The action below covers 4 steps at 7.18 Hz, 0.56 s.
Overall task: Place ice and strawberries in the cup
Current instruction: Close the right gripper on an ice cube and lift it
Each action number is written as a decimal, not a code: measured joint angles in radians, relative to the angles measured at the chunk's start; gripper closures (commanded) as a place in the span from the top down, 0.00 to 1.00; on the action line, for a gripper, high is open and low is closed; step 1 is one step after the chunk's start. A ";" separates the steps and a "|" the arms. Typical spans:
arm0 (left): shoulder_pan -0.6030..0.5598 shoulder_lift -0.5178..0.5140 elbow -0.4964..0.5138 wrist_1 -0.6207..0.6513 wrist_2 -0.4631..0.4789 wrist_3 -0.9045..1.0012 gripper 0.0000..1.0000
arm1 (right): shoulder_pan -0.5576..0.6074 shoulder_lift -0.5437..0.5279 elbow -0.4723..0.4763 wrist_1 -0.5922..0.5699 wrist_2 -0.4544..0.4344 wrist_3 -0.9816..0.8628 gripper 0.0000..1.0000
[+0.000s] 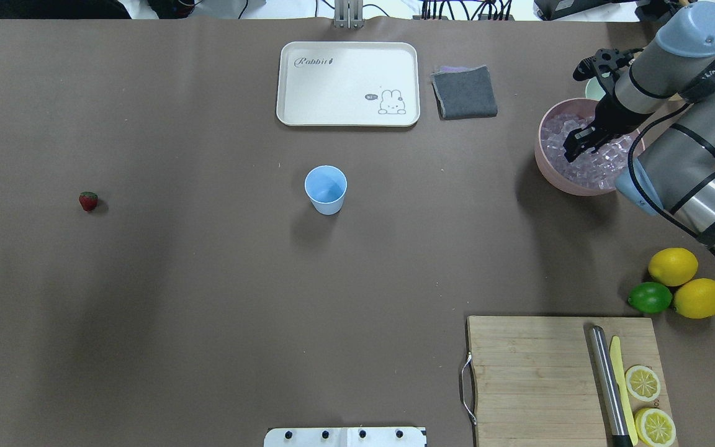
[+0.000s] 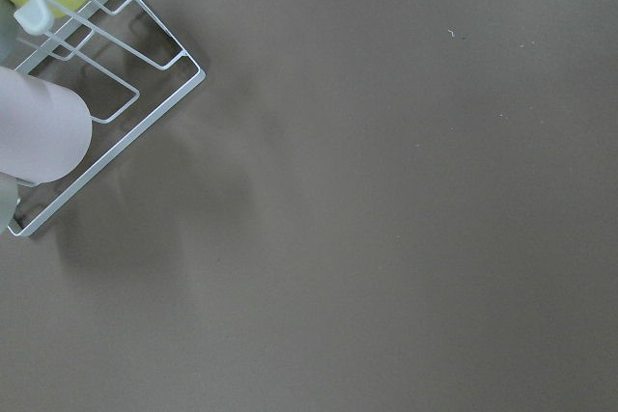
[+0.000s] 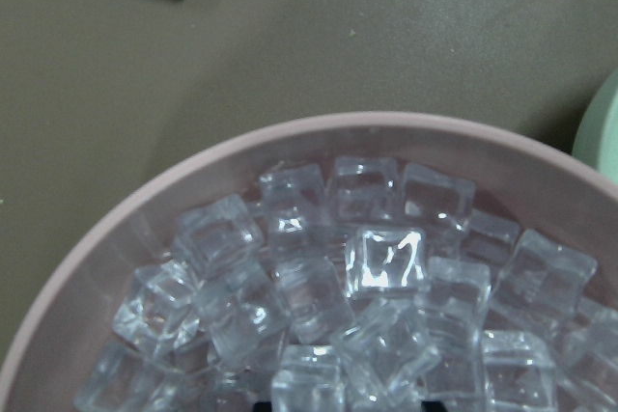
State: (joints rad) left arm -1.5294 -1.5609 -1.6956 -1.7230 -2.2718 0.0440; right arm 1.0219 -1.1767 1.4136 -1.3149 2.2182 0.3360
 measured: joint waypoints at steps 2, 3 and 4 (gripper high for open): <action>0.000 -0.004 0.001 0.000 0.000 -0.001 0.98 | 0.014 0.011 0.008 -0.010 0.005 0.000 0.00; 0.000 -0.009 0.002 0.000 0.000 -0.001 0.98 | 0.035 0.027 0.028 -0.054 0.013 -0.003 0.00; 0.000 -0.013 0.003 0.000 0.000 -0.001 0.98 | 0.059 0.044 0.074 -0.141 0.022 -0.012 0.00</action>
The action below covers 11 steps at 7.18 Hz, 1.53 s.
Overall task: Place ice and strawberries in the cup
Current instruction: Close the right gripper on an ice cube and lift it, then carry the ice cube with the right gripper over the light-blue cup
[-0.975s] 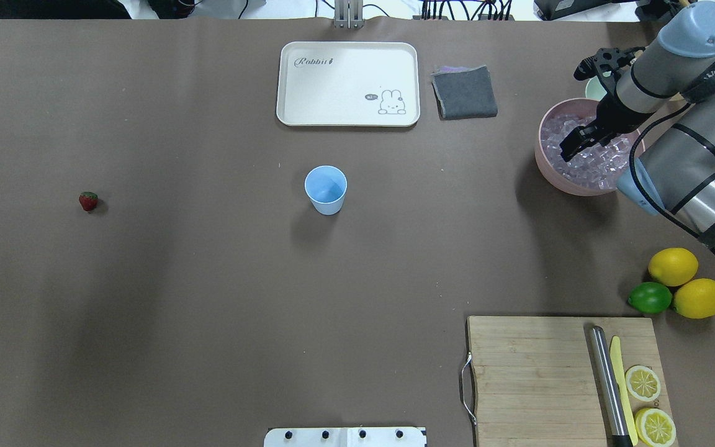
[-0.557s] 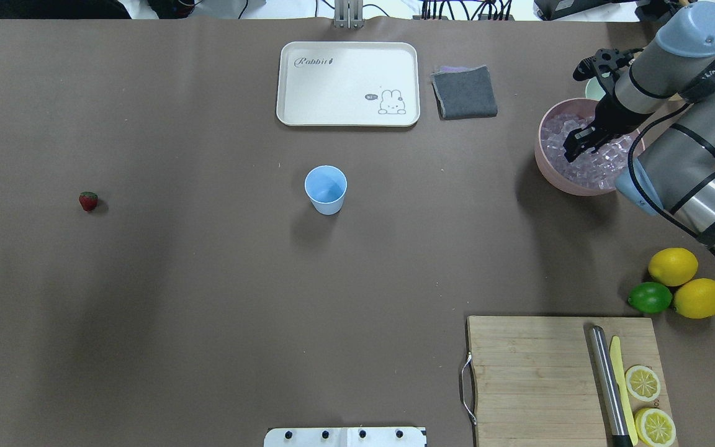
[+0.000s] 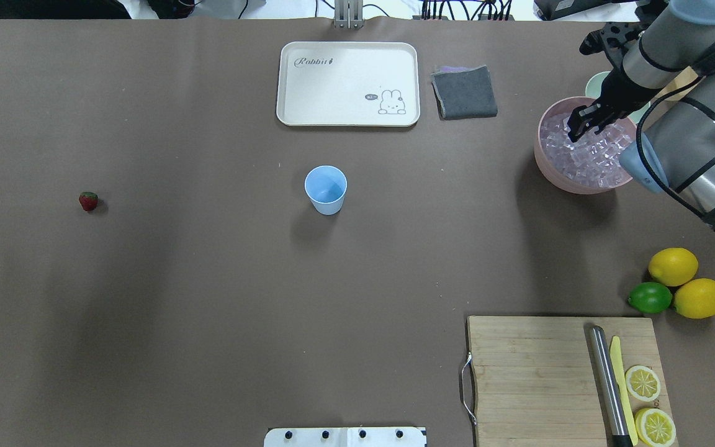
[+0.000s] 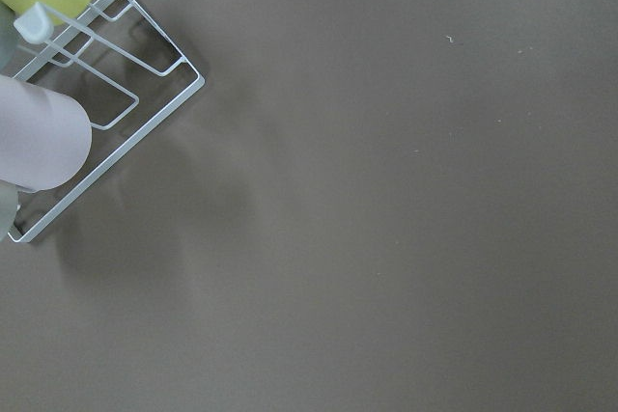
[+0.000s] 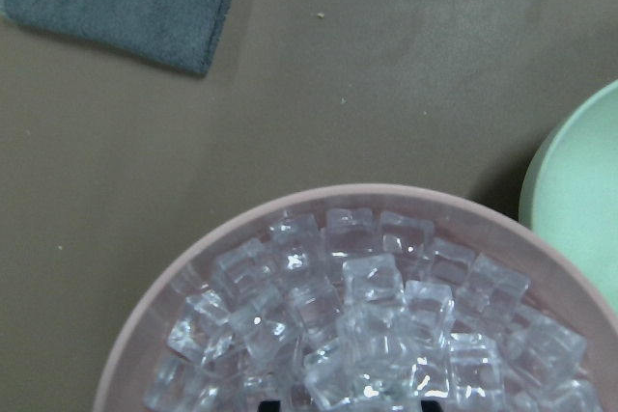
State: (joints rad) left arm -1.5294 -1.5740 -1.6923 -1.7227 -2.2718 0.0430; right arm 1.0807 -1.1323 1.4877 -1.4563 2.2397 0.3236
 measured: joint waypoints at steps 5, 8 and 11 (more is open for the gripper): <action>0.000 -0.004 -0.001 -0.001 0.000 0.000 0.98 | -0.035 0.196 0.164 -0.248 0.137 0.279 0.00; 0.001 -0.004 0.008 0.000 0.000 0.000 0.98 | -0.276 0.353 0.080 -0.090 -0.028 0.767 0.00; 0.001 -0.005 0.038 -0.015 0.000 0.001 0.98 | -0.436 0.524 -0.081 -0.048 -0.198 0.967 0.00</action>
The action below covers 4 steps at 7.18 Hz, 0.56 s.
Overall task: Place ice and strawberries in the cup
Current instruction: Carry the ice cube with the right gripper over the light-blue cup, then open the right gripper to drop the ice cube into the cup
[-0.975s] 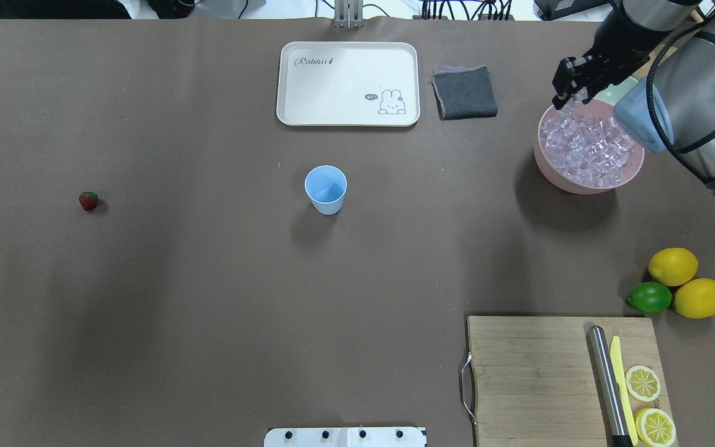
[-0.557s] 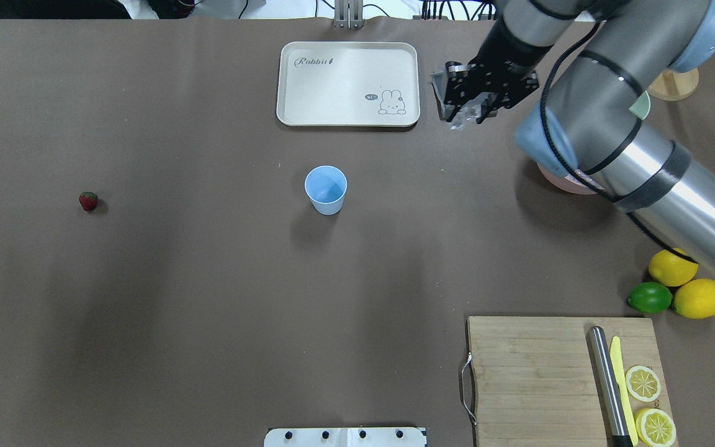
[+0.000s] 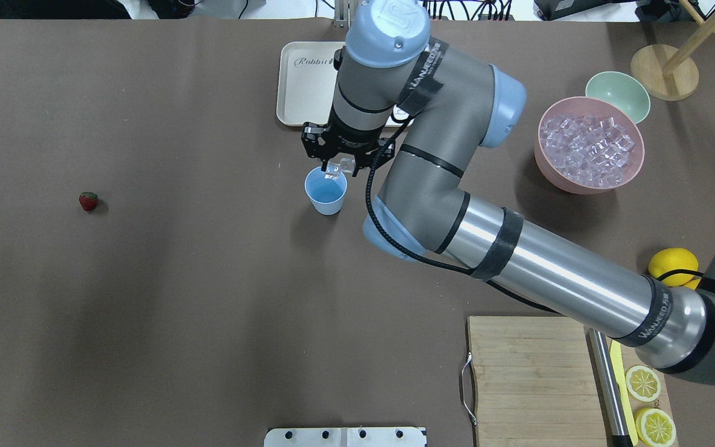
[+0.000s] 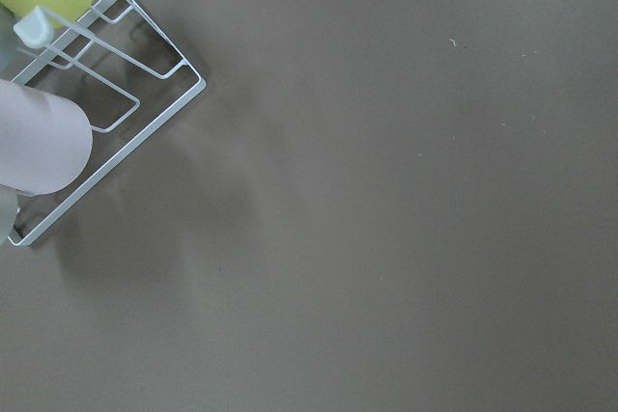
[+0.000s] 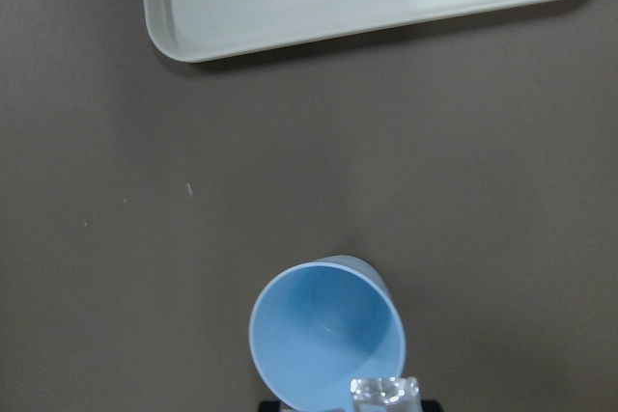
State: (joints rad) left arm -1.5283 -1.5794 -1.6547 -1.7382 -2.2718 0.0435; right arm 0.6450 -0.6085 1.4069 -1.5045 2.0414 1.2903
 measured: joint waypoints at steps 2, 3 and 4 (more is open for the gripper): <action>0.000 -0.006 0.057 -0.059 0.000 0.000 0.98 | -0.016 0.063 -0.086 0.012 -0.036 0.011 0.00; 0.000 -0.016 0.082 -0.075 0.000 -0.001 0.98 | -0.013 0.072 -0.105 0.019 -0.045 0.004 0.00; 0.000 -0.023 0.095 -0.082 -0.001 -0.001 0.98 | -0.011 0.075 -0.115 0.023 -0.048 -0.005 0.00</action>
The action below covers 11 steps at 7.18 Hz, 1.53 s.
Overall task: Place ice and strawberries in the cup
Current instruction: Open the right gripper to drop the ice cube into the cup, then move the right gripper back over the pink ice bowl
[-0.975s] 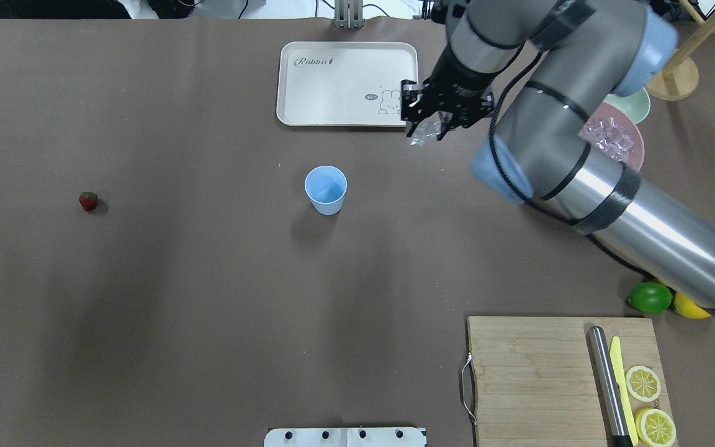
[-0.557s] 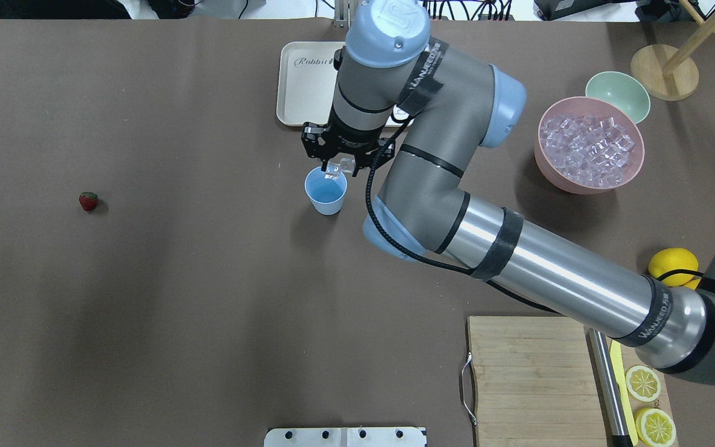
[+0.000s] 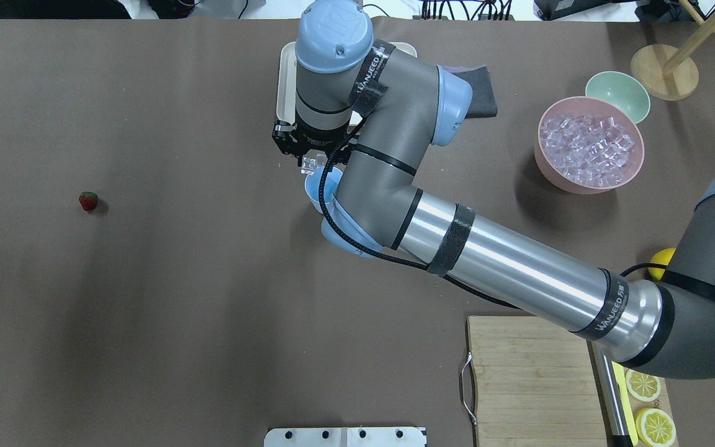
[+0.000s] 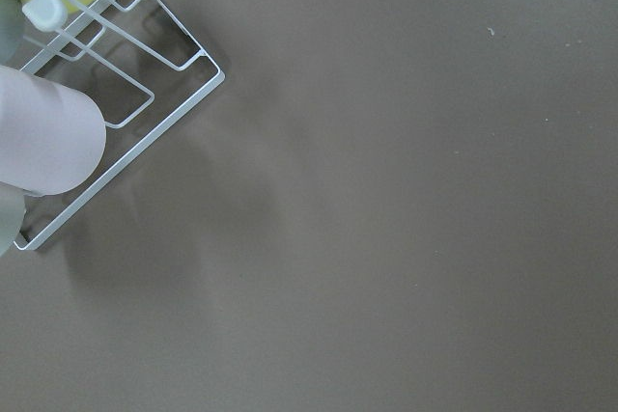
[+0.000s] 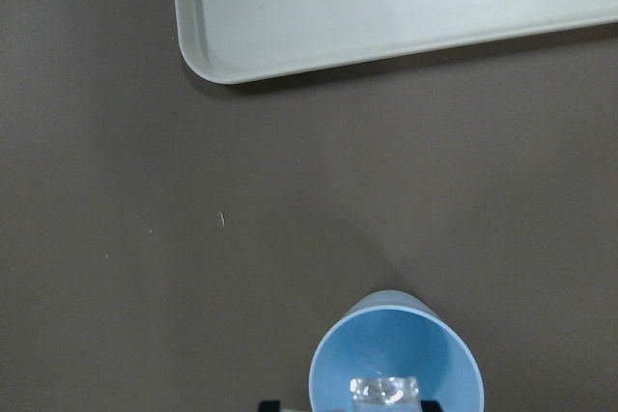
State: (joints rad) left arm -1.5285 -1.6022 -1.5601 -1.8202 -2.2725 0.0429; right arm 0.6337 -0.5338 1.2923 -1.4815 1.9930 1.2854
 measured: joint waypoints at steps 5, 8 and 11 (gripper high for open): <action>0.000 -0.025 0.009 -0.002 0.001 -0.002 0.98 | -0.017 -0.030 0.003 0.004 -0.002 0.005 0.99; 0.000 -0.032 0.009 -0.002 0.001 -0.003 0.98 | 0.006 -0.046 0.049 -0.001 0.038 0.030 0.99; 0.001 -0.029 0.004 -0.002 0.001 -0.003 0.98 | 0.222 -0.282 0.253 -0.102 0.184 -0.339 0.99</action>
State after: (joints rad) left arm -1.5279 -1.6315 -1.5561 -1.8227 -2.2718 0.0402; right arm 0.8554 -0.8156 1.5455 -1.5837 2.1768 0.9469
